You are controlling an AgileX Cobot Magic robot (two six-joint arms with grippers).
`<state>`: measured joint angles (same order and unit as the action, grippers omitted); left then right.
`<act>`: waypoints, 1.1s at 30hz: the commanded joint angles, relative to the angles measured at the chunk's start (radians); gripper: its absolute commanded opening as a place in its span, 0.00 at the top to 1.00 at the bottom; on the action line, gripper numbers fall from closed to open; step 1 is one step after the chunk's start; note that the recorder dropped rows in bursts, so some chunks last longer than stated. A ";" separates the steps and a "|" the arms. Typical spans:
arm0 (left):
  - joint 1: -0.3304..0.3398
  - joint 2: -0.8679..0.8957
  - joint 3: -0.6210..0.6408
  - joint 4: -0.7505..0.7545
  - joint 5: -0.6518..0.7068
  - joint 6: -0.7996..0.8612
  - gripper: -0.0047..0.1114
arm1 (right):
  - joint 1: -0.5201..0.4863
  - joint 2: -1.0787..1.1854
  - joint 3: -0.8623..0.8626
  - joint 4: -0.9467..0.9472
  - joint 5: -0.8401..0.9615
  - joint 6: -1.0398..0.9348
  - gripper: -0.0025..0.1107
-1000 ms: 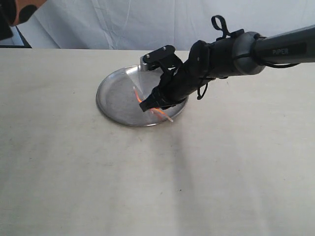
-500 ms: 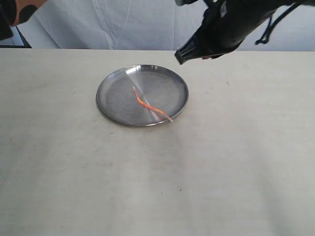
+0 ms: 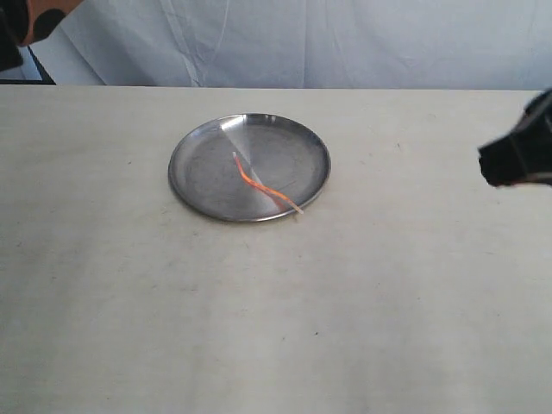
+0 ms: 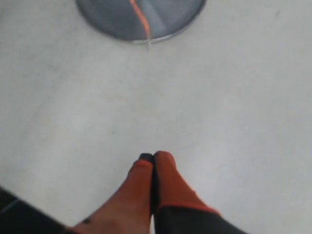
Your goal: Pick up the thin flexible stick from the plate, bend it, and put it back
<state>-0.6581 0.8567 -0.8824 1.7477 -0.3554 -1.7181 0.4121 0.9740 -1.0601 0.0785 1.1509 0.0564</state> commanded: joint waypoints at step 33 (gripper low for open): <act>-0.001 -0.006 0.006 -0.003 0.023 -0.005 0.52 | -0.458 -0.974 1.020 0.300 -0.687 -0.350 0.99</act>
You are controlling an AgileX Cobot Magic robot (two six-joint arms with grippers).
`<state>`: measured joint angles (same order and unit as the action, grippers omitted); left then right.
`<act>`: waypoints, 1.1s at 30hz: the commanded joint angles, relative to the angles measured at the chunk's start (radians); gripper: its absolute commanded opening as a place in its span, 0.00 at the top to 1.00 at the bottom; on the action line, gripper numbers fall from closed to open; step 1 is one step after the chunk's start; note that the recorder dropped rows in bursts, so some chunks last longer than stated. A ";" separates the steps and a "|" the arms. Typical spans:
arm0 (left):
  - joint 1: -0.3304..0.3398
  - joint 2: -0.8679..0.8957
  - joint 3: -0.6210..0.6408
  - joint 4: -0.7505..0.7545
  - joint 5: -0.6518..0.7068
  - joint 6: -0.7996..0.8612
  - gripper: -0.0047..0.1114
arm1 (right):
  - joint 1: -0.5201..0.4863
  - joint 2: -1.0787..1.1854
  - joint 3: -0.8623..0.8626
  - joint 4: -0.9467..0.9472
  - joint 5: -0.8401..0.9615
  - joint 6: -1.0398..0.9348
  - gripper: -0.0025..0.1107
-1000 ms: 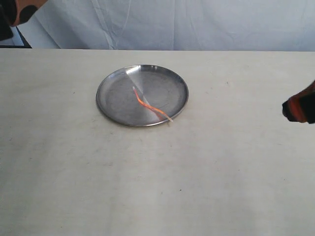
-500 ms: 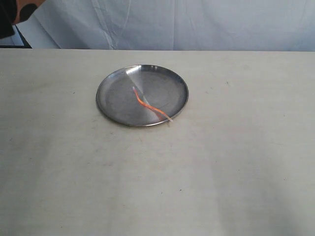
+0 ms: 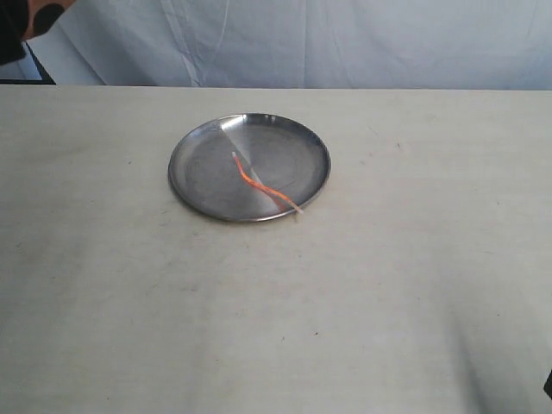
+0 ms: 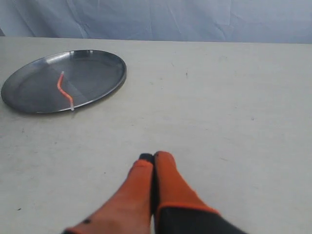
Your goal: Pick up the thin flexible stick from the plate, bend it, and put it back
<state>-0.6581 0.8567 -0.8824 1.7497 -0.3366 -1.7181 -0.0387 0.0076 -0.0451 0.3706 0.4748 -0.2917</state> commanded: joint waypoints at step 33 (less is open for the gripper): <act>0.413 -0.486 0.631 -0.966 0.255 -0.373 0.52 | -0.007 -0.008 0.005 0.007 -0.011 -0.002 0.99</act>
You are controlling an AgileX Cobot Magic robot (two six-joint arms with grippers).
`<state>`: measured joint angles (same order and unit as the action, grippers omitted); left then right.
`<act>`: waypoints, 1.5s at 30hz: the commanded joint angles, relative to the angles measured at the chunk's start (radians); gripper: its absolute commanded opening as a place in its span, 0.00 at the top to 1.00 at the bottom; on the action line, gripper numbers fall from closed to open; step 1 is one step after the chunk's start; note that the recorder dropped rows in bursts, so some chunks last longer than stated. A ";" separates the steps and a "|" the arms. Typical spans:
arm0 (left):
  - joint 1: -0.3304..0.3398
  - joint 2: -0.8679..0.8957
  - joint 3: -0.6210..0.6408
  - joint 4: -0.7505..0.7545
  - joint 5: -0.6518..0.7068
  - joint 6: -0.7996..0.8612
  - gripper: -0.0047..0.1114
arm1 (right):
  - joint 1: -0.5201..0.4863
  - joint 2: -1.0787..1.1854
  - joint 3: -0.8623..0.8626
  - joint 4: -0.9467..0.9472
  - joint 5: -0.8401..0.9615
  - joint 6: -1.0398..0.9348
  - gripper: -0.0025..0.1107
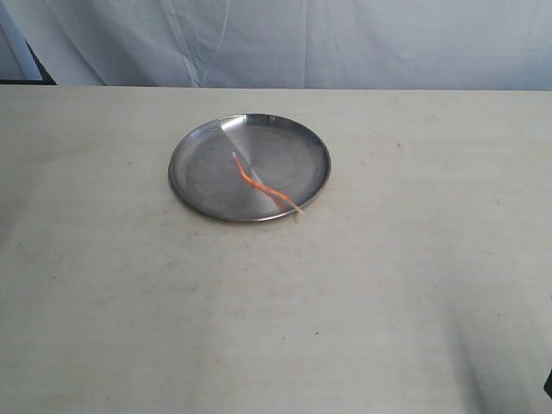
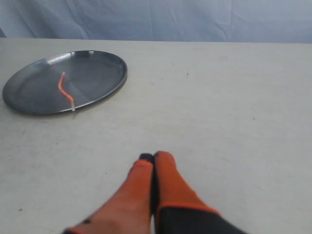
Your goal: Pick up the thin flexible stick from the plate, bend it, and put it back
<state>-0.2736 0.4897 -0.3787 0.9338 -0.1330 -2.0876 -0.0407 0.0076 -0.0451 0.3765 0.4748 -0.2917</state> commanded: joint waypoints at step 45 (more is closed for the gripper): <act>0.154 -0.490 0.379 -0.332 0.157 0.922 0.52 | -0.005 -0.008 0.005 0.004 -0.011 -0.002 0.99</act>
